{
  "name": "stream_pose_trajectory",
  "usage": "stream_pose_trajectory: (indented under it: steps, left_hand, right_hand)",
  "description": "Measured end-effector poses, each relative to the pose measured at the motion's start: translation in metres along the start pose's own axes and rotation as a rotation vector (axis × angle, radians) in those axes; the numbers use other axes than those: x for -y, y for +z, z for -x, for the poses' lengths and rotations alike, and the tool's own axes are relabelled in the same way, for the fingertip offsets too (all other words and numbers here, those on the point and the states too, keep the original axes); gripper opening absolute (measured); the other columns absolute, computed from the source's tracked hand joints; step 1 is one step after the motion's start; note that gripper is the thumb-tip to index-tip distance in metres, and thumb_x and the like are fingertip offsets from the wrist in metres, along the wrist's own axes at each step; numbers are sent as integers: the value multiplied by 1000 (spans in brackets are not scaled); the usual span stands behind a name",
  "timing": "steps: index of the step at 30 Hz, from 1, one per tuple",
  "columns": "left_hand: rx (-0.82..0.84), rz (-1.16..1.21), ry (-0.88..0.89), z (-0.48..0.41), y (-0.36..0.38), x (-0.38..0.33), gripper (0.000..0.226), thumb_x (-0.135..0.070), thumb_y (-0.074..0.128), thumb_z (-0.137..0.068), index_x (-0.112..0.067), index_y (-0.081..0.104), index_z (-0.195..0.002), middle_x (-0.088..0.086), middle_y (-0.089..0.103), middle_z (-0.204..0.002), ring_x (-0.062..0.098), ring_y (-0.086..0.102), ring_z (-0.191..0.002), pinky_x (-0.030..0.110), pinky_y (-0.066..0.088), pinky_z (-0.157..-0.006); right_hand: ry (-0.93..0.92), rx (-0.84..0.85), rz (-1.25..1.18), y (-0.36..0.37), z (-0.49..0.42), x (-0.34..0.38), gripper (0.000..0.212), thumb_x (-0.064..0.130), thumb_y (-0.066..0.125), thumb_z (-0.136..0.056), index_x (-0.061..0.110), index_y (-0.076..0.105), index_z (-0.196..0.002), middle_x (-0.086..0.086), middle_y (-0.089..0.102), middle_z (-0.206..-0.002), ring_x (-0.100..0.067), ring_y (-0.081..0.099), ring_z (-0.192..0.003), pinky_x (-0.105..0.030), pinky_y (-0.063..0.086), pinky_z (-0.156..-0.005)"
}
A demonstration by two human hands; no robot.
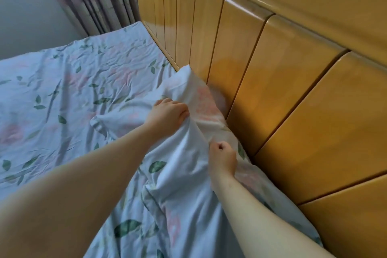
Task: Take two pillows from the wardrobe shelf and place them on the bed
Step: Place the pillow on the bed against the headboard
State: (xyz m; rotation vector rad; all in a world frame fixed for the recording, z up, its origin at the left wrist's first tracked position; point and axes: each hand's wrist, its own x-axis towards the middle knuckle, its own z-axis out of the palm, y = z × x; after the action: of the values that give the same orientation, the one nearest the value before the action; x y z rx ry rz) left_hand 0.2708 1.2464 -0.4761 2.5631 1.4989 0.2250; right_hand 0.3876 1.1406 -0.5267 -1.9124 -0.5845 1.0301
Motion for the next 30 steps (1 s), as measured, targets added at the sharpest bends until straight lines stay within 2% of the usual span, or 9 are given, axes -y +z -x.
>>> stream_pose_trajectory:
  steps: [4, 7, 12, 14, 17, 20, 23, 26, 30]
  left_hand:
    - [-59, -18, -74, -6, 12, 22, 28, -27, 39, -95, -21, 66, -97, -1, 67, -107, 26, 49, -109, 36, 28, -96]
    - [-108, -45, -117, -1, 20, 39, 27, -28, 41, -95, -20, 67, -96, -1, 68, -105, 25, 50, -109, 36, 30, -93]
    - [-94, -15, -218, 3, 23, 58, 25, -28, 42, -94, -22, 66, -98, 1, 65, -115, 27, 44, -117, 38, 26, -101]
    - [35, -18, -285, 3, 28, 64, 25, -29, 43, -94, -34, 59, -112, -3, 47, -140, 28, 26, -136, 48, 15, -113]
    - [357, -29, -327, 12, 50, 68, 53, -33, 42, -94, -46, 20, -141, -7, -1, -159, 31, -9, -145, 55, 2, -115]
    - [455, 48, -360, 34, 85, 64, 61, -38, 45, -91, -44, 13, -143, -6, 1, -158, 31, -3, -146, 52, 10, -116]
    - [435, 147, -444, 62, 124, 62, 59, -43, 49, -85, -45, 23, -138, -4, 19, -152, 29, 14, -141, 49, 23, -113]
    - [371, 218, -633, 89, 148, 55, 61, -51, 46, -85, -45, 19, -139, -4, 11, -156, 30, 5, -145, 53, 14, -116]
    - [195, 357, -1028, 123, 165, 33, 75, -61, 47, -81, -42, 10, -144, -7, -3, -159, 26, -6, -146, 57, 4, -114]
  right_hand:
    - [8, 95, -2, 27, -14, -1, 29, 15, 37, -92, 15, 50, -66, 1, 47, -65, -13, 44, -63, -23, 36, -56]
    - [17, 159, 5, 48, -15, -5, 22, 15, 37, -93, 12, 56, -80, 4, 48, -68, -19, 50, -77, -29, 40, -71]
    - [-35, 150, 39, 65, -19, -2, 22, 13, 37, -92, 11, 55, -81, -2, 54, -76, -23, 53, -85, -33, 43, -78]
    - [-65, 124, 62, 69, -24, -5, 25, 12, 35, -93, 9, 59, -97, -8, 61, -94, -28, 57, -97, -37, 46, -89]
    - [-11, 191, 182, 76, -29, -24, 37, 15, 32, -94, 20, 47, -128, -10, 56, -127, -30, 52, -116, -42, 43, -100]
    - [4, 201, 450, 78, -31, -51, 45, 23, 38, -91, 29, 37, -136, -7, 52, -135, -31, 48, -123, -42, 39, -102]
    - [-192, 140, 708, 68, -28, -73, 47, 23, 43, -87, 27, 43, -133, -1, 53, -135, -25, 46, -125, -41, 36, -104]
    - [-330, 61, 879, 48, -31, -97, 46, 32, 47, -86, 28, 45, -132, 4, 45, -141, -19, 40, -129, -38, 30, -104]
    - [-195, -39, 913, 20, -34, -129, 62, 59, 50, -81, 33, 37, -136, 2, 30, -152, -22, 27, -139, -45, 22, -109]
